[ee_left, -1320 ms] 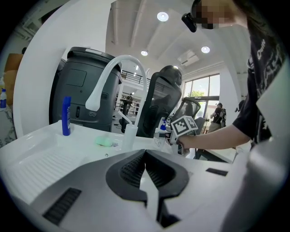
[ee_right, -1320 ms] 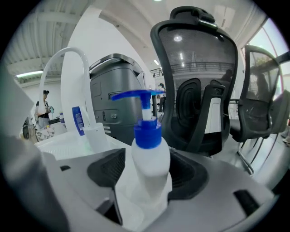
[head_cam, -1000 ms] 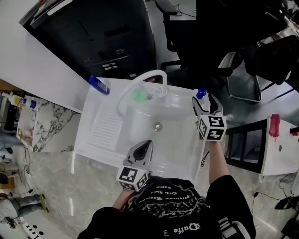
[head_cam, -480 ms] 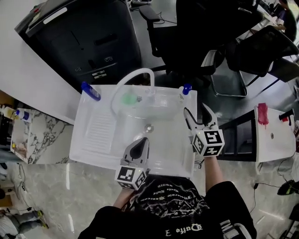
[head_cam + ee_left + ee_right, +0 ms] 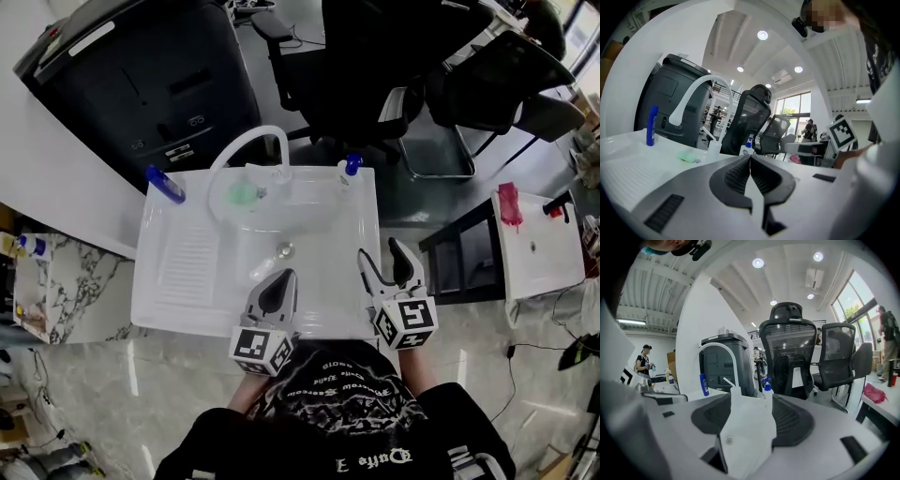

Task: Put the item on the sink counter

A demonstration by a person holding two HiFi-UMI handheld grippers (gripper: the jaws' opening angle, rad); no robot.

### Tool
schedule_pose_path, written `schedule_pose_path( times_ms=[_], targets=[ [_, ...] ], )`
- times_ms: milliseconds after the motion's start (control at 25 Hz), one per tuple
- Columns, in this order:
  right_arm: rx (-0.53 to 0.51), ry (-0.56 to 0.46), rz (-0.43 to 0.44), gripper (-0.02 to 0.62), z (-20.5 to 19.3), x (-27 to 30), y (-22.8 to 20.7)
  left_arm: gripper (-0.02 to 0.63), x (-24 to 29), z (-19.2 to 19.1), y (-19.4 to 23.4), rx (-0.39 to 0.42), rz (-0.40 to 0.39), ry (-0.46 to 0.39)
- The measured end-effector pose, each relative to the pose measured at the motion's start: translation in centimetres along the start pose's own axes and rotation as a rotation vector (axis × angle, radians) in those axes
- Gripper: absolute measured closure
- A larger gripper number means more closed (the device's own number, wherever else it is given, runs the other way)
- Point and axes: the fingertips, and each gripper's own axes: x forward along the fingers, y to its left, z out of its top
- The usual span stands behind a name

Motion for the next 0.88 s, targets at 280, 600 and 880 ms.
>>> schedule_pose_path(
  times_ms=[280,600,880],
  targets=[
    [0.021,0.065,-0.025,0.324,-3.5,-3.2,1.4,0.6,-0.7,-0.6,-1.1,0.012,-0.034,0.003],
    [-0.032,0.049,-0.062,0.414,-2.9,-3.6,1.1,0.6,-1.1,-0.2,-1.6,0.037,-0.035,-0.005],
    [-0.053,0.044,-0.048,0.517,-2.7,-3.2,1.8,0.6,-0.9,-0.2,-1.8,0.045,-0.031,-0.004]
  ],
)
